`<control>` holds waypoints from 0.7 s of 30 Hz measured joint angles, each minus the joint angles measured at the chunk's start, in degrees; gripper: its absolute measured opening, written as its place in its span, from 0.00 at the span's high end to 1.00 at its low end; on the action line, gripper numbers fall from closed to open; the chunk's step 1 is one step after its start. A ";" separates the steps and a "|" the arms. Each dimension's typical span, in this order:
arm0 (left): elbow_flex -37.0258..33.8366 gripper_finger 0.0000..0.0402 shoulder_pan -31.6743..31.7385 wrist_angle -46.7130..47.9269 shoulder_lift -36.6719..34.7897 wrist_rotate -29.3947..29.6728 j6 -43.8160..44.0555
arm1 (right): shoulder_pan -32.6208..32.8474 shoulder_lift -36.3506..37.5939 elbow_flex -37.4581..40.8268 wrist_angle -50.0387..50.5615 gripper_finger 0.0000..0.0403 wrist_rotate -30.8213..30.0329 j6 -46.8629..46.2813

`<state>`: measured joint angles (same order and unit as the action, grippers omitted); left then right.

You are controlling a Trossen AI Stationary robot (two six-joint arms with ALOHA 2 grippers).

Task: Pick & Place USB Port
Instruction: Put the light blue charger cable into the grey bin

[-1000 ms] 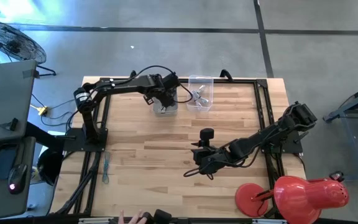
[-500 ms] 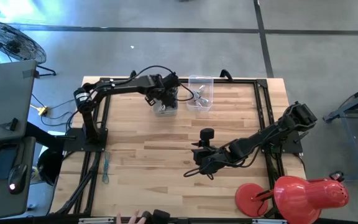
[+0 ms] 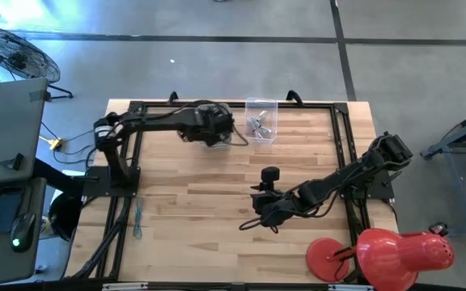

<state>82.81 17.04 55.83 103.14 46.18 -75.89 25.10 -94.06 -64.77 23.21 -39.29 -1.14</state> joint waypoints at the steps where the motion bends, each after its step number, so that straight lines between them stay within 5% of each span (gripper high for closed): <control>1: 0.00 0.35 -0.73 3.10 -1.00 -1.65 2.07 | 0.02 0.00 0.00 0.43 0.71 -0.10 -0.48; 7: 0.00 0.35 -3.03 15.18 -12.59 -21.76 16.83 | 0.00 0.00 0.00 1.41 0.71 -0.84 -1.66; 13: 0.02 0.35 -3.29 13.35 -29.00 -44.84 24.86 | 0.00 0.00 0.00 1.02 0.71 -1.34 -1.48; 17: 0.00 0.35 -3.41 9.79 -39.73 -50.29 31.05 | 0.00 0.00 0.00 0.65 0.71 -2.41 -1.64; 21: 0.04 0.35 -6.35 11.52 -48.52 -48.35 38.28 | 0.00 0.00 0.00 0.70 0.71 -2.24 -2.49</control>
<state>82.85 10.69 67.35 54.62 -2.17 -37.61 25.10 -94.06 -64.77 23.92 -41.52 -3.64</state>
